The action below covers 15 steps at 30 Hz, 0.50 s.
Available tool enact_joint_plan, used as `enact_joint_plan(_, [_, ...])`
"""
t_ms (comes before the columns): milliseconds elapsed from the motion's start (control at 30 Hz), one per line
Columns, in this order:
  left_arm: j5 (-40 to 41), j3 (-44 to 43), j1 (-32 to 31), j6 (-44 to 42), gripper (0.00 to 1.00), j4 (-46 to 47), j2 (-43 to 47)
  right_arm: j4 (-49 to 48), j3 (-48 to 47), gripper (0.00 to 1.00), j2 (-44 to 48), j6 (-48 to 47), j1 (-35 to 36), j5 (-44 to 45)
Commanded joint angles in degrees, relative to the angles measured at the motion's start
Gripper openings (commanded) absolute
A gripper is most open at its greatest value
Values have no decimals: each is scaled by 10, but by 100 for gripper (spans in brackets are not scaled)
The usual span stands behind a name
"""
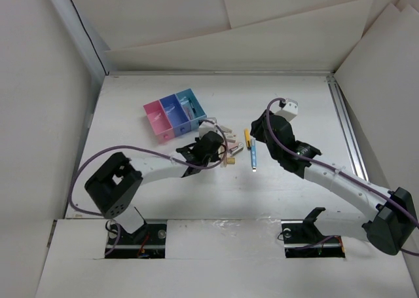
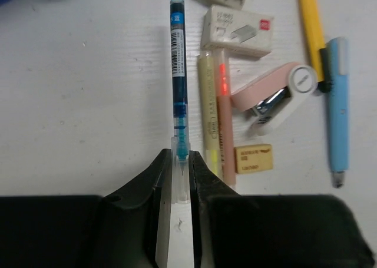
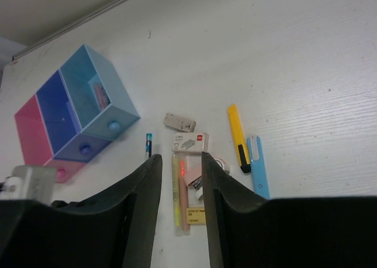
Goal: Sort the stationery into containers
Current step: Pick up the pen from the center of the board, then place the pen in the storage box.
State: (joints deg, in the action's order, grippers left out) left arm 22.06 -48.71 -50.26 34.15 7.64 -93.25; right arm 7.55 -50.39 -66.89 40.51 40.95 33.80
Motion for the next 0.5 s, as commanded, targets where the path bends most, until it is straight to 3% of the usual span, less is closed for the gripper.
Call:
enact_joint_plan(0, [9, 0, -1, 8, 0, -8, 96, -22, -14, 39, 1, -6, 4, -1])
enact_joint_plan(200, [3, -20, 31, 8, 0, 25, 147, -22, -14, 39, 1, -6, 4, -1])
enact_joint_plan(467, [-20, -128, 180, 43, 2, 60, 39, -22, -14, 39, 1, -6, 4, -1])
